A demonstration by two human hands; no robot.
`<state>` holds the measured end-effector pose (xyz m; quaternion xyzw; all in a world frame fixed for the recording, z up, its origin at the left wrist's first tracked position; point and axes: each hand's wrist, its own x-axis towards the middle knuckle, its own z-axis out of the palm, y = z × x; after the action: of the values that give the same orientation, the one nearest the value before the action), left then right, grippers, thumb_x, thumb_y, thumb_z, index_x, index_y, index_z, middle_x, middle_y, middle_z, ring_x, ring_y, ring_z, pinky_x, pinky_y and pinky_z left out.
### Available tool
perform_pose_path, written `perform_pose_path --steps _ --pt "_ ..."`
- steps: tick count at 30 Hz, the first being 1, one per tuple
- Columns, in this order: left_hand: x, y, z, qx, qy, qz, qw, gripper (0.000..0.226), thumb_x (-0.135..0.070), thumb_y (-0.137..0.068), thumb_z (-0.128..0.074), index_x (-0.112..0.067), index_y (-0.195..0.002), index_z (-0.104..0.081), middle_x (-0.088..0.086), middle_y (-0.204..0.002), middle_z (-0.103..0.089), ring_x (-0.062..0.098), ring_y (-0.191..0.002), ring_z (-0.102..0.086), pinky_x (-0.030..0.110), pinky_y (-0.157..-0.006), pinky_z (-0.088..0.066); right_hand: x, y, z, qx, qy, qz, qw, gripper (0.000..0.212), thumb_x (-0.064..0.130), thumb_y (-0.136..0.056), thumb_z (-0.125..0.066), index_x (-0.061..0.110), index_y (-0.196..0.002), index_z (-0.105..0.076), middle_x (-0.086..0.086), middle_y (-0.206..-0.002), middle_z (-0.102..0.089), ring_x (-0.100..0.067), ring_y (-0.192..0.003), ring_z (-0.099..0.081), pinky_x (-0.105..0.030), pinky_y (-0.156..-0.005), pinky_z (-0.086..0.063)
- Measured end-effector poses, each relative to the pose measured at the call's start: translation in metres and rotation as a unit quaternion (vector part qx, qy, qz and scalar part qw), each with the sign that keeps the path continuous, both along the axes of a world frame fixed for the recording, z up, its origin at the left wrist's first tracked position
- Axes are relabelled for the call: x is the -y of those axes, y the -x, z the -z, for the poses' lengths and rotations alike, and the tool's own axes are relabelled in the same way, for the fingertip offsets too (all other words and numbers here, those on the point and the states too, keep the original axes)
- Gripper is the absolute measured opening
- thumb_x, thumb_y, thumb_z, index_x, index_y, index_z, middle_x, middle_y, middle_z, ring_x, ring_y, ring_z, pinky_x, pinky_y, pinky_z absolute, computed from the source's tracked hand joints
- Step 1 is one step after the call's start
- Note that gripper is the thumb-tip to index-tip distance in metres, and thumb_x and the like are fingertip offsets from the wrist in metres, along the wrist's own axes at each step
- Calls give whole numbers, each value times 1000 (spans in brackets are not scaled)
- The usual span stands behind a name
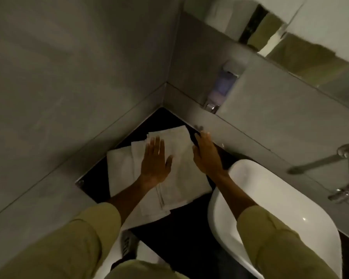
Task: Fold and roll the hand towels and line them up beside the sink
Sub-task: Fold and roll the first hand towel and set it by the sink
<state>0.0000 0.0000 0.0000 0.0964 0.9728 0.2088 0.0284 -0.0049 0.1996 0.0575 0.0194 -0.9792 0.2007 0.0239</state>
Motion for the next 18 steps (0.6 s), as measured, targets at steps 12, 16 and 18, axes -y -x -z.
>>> perform_pose_path --steps 12,16,18 --pt "-20 56 30 150 -200 -303 920 98 -31 -79 -73 -1 -152 -15 23 -154 -27 38 -139 -32 47 -115 -29 15 126 94 232 164 271 920 94 57 -79 -68 16 -153 -26 -16 -150 -42 -41 -136 -43 -61 -110 -35" --pt "-3 80 36 198 -217 -338 894 74 -33 -64 -82 -1 -124 -54 18 -122 -64 32 -106 -63 37 -90 -53 3 129 98 265 239 282 891 75 48 -77 -78 5 -135 -55 -18 -131 -60 -37 -116 -60 -52 -98 -51" --pt "2 79 31 205 -223 -320 898 49 -32 -62 -81 -6 -101 -67 12 -101 -73 29 -87 -69 28 -69 -51 2 118 84 258 310 274 873 64 35 -80 -80 5 -132 -59 -16 -125 -64 -36 -112 -63 -47 -93 -54"
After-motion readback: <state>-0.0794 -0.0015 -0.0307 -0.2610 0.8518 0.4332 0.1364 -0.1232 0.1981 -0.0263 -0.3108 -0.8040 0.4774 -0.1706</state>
